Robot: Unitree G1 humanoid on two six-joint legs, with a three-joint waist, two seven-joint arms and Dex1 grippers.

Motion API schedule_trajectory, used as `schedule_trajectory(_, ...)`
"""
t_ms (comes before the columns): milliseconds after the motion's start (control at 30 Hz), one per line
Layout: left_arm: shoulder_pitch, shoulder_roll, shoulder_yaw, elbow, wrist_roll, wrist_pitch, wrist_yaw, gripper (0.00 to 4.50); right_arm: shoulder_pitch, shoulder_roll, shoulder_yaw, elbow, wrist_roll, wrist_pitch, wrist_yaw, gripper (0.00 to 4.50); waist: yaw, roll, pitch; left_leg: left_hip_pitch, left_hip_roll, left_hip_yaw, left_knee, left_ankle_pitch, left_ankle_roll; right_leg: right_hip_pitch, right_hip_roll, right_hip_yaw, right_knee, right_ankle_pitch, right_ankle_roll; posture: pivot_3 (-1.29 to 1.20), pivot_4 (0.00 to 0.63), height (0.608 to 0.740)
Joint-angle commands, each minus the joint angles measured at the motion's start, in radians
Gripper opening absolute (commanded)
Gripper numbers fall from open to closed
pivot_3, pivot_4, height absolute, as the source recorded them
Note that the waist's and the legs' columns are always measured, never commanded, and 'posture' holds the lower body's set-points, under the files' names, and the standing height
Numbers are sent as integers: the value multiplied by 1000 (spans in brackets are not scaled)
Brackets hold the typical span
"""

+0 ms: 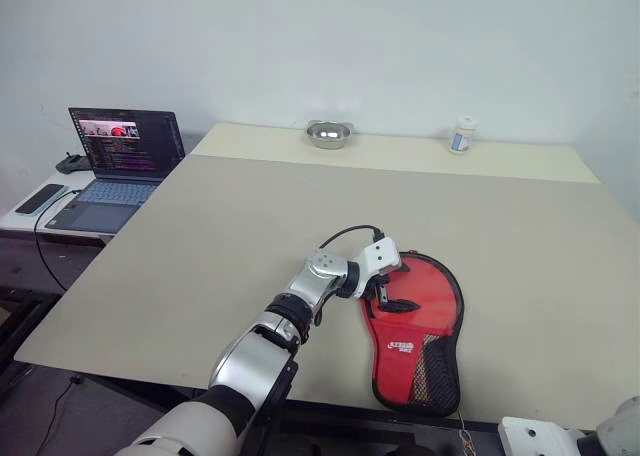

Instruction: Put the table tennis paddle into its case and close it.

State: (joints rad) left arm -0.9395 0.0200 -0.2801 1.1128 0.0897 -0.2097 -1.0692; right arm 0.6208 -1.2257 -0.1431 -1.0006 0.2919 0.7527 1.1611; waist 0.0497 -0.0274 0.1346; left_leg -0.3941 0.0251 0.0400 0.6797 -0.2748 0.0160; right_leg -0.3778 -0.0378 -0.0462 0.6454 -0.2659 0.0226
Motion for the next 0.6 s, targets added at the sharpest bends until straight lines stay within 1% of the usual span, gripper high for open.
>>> schedule_trajectory(33, 37, -2, -50, 54, 69, 11, 6, 4500, -34, -12, 23, -37, 49, 34, 3, 169, 0, 0, 0, 0, 0, 0, 0, 0, 0, 0, 0, 0, 0, 0, 0, 0, 150, 740)
schedule_trajectory(100, 42, -4, -53, 48, 69, 9, 4, 4500, -60, -7, 14, -32, 83, 61, 8, 899, 0, 0, 0, 0, 0, 0, 0, 0, 0, 0, 0, 0, 0, 0, 0, 0, 150, 740)
schedule_trajectory(133, 45, -4, -53, 45, 69, 9, 3, 4500, -66, -9, 7, -33, 97, 71, 12, 1102, 0, 0, 0, 0, 0, 0, 0, 0, 0, 0, 0, 0, 0, 0, 0, 0, 150, 740)
schedule_trajectory(200, 48, -6, -54, 41, 67, 8, 1, 4500, -73, -9, -17, -38, 120, 82, 20, 1746, 0, 0, 0, 0, 0, 0, 0, 0, 0, 0, 0, 0, 0, 0, 0, 0, 150, 740)
schedule_trajectory(300, 50, -8, -52, 37, 64, 9, 0, 4500, -94, -1, -75, -46, 182, 112, 25, 2747, 0, 0, 0, 0, 0, 0, 0, 0, 0, 0, -1, 0, 0, 0, 0, 0, 150, 740)
schedule_trajectory(400, 51, -14, -48, 31, 59, 12, 0, 4500, -112, -3, -141, -47, 249, 143, 31, 3842, 1, 0, 0, 0, 0, 0, 0, 0, 0, 0, -1, 0, 0, 0, 0, 0, 150, 740)
schedule_trajectory(467, 52, -21, -45, 24, 54, 15, 2, 4500, -135, 4, -189, -45, 295, 174, 30, 4479, 0, 0, 0, 0, 0, 0, 0, 0, 0, 1, -1, 0, 0, 0, 0, 0, 150, 740)
schedule_trajectory(600, 55, -33, -32, -14, 34, 19, -1, 4500, -254, 25, -262, 30, 367, 213, -4, 4479, 0, 0, 0, 0, 0, 0, 0, 0, 0, 0, -1, 0, 0, 0, 0, 0, 150, 740)
